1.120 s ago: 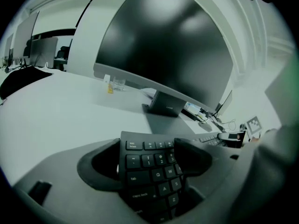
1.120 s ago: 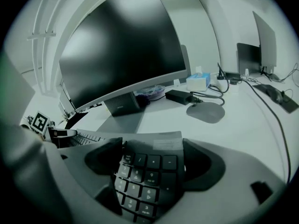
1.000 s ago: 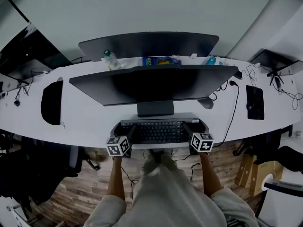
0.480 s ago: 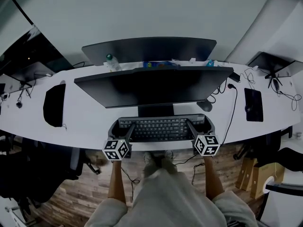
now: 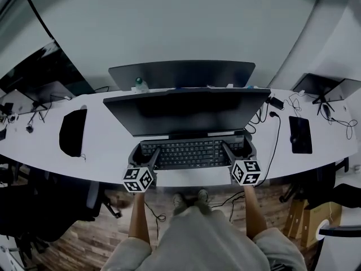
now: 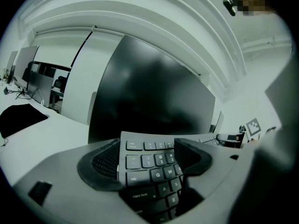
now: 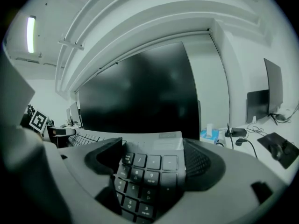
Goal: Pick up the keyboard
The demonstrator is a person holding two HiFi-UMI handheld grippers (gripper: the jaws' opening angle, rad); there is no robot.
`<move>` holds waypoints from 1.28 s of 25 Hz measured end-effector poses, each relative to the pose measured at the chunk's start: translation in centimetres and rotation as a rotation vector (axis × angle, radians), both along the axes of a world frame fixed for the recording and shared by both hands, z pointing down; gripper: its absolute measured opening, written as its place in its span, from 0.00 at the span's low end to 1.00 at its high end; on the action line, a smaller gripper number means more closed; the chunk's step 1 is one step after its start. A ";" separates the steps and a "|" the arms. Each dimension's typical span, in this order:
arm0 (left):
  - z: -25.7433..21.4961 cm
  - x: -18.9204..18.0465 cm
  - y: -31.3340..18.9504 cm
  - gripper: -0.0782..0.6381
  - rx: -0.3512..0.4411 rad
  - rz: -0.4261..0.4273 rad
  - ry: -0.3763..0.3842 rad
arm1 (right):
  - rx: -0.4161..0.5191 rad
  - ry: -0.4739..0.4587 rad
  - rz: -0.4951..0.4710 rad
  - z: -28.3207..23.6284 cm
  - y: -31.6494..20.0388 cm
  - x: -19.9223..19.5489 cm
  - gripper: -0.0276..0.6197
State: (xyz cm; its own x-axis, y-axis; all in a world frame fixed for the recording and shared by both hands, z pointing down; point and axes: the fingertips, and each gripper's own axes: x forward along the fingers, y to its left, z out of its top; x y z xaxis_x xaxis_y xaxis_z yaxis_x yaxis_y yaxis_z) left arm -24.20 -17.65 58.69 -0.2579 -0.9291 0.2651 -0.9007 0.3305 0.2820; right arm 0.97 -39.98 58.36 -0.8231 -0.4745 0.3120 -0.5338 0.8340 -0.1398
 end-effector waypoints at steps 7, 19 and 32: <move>-3.7 -0.7 -0.5 0.58 0.057 0.000 -0.056 | 0.040 -0.056 -0.003 -3.1 -0.6 -0.8 0.65; -7.8 -1.5 -0.8 0.58 0.124 -0.008 -0.105 | 0.096 -0.114 -0.009 -6.8 -1.1 -1.7 0.65; -8.3 -2.3 -0.7 0.58 0.132 -0.016 -0.113 | 0.099 -0.123 -0.014 -7.2 -1.1 -2.6 0.65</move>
